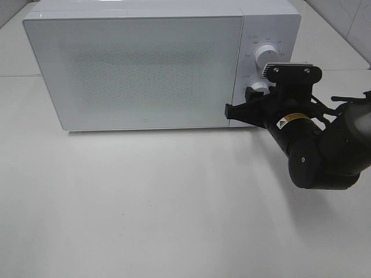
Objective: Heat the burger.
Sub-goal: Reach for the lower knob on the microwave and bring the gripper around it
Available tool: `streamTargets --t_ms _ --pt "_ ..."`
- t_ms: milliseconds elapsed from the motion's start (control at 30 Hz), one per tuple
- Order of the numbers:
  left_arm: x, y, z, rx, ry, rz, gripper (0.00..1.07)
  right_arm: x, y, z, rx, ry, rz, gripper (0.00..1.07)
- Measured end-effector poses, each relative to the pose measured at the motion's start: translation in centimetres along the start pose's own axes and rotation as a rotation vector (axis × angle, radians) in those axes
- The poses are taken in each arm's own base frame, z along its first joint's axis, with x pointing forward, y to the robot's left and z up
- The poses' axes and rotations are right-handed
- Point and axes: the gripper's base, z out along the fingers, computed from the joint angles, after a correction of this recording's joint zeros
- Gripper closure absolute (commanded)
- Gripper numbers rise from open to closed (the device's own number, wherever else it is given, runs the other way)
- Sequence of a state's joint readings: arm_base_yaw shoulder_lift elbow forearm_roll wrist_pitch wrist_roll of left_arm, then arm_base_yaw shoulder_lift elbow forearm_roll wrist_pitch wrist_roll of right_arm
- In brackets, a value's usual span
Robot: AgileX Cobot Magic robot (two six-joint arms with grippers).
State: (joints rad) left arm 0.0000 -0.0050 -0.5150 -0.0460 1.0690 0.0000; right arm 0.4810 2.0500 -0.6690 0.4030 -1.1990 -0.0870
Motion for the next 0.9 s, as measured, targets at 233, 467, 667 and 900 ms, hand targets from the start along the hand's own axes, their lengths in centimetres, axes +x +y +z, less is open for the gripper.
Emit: streamTargets --t_ms 233,467,667,900 --pt "0.00 0.00 0.00 0.000 0.000 0.000 0.06 -0.04 0.04 0.04 -0.002 -0.002 0.268 0.89" --pt "0.00 0.00 0.00 0.000 0.000 0.000 0.06 0.01 0.05 0.02 -0.004 0.001 0.797 0.88" --pt "0.00 0.00 0.00 0.000 0.000 0.000 0.06 0.02 0.08 -0.01 -0.010 0.004 1.202 0.86" --pt "0.00 0.00 0.00 0.000 0.000 0.000 0.06 0.05 0.08 -0.07 -0.013 0.008 1.588 0.84"
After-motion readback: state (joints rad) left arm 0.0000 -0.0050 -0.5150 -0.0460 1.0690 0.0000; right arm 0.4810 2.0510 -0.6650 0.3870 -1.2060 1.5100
